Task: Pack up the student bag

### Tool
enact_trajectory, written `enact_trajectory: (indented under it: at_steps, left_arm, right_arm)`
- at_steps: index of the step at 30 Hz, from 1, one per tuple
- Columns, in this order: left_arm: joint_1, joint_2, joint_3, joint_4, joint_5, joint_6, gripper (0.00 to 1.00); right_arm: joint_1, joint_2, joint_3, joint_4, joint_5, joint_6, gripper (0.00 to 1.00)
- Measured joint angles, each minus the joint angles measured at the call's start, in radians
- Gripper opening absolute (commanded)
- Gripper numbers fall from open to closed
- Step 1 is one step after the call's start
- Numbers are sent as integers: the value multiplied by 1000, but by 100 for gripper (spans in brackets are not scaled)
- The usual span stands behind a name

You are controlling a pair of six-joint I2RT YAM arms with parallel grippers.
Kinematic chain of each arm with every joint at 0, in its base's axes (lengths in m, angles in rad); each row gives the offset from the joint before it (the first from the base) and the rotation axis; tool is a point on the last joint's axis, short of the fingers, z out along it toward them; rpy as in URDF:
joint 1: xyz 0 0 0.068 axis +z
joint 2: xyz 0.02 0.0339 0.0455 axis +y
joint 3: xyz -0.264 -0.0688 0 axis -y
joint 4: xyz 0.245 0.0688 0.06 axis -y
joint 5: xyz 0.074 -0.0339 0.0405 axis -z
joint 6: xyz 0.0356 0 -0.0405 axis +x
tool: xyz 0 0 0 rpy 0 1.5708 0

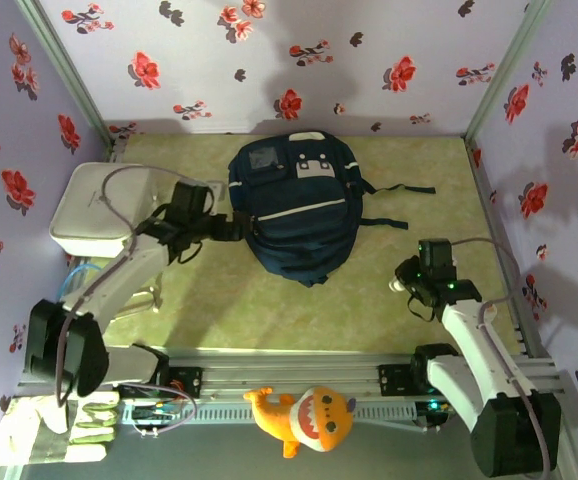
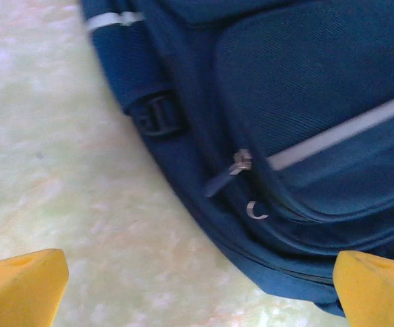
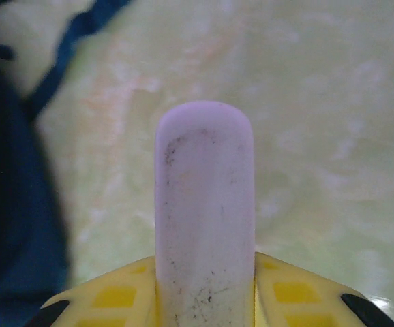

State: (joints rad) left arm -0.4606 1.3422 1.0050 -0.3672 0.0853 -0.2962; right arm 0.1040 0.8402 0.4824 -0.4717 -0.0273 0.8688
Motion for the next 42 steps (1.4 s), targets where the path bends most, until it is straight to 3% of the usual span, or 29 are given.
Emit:
enact_trajectory:
  at_steps: [6, 12, 25, 33, 42]
  left_arm:
    - [-180, 220, 241, -75, -42, 154, 98]
    - [-273, 436, 465, -177, -77, 293, 82]
    - [-330, 687, 745, -373, -109, 532, 61]
    - [-332, 715, 776, -410, -137, 539, 37]
    - [-295, 718, 894, -501, -89, 515, 27]
  right_arm:
    - [11, -7, -21, 118, -95, 49, 18]
    - [12, -31, -27, 185, -154, 94, 19]
    - [12, -64, -80, 312, -226, 194, 20]
    - [12, -97, -85, 326, -236, 217, 20]
    - [13, -101, -86, 327, -235, 217, 20]
